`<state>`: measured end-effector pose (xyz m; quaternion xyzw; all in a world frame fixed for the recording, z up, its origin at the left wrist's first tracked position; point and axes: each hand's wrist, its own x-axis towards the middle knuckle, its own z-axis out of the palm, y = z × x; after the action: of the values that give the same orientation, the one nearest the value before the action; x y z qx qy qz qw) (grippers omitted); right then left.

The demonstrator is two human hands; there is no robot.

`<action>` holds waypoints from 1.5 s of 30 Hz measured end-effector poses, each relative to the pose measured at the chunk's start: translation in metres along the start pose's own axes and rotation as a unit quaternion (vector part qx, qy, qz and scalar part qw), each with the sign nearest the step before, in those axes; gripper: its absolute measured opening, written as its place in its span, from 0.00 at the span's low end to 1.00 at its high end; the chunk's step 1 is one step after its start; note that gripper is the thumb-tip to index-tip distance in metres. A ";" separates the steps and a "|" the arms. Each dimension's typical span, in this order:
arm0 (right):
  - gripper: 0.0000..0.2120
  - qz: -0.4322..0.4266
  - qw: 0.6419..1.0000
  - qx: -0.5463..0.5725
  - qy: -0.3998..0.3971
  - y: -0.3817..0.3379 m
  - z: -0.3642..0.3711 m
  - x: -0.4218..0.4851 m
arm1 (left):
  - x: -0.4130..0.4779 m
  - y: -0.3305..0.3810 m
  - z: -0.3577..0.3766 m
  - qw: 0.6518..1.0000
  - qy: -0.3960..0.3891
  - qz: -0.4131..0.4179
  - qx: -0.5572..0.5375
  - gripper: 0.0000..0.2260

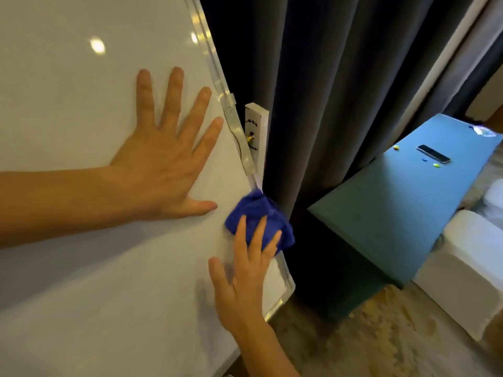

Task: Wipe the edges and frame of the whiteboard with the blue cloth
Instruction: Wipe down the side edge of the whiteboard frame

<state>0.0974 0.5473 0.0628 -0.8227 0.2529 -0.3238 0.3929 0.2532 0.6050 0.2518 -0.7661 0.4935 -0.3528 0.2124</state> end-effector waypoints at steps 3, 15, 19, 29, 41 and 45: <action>0.35 -0.102 0.995 -0.007 0.019 -0.018 0.001 0.030 | 0.000 -0.001 -0.001 1.000 0.002 -0.001 -0.030 0.54; 0.37 0.022 0.984 -0.048 -0.172 0.118 -0.049 -0.109 | -0.089 0.073 -0.006 0.990 -0.046 -0.113 -0.072 0.48; 0.38 -0.053 0.961 -0.101 -0.252 0.135 -0.075 -0.107 | -0.150 0.138 -0.007 0.976 -0.076 -0.177 -0.100 0.48; 0.37 -0.503 0.672 -0.323 -0.437 0.168 -0.097 -0.047 | -0.207 0.235 -0.025 0.897 -0.226 -0.364 -0.107 0.46; 0.38 -0.737 0.423 -0.283 -0.445 0.150 -0.083 0.031 | -0.163 0.343 -0.022 0.688 -0.273 -0.665 -0.098 0.40; 0.40 -0.800 0.323 -0.299 -0.407 0.131 -0.077 0.038 | -0.136 0.378 -0.037 0.570 -0.265 -0.771 -0.101 0.40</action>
<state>0.0454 0.4105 0.0063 -0.7176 -0.6396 -0.0080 -0.2755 -0.0394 0.5693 -0.0230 -0.9323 -0.3301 -0.1115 -0.0974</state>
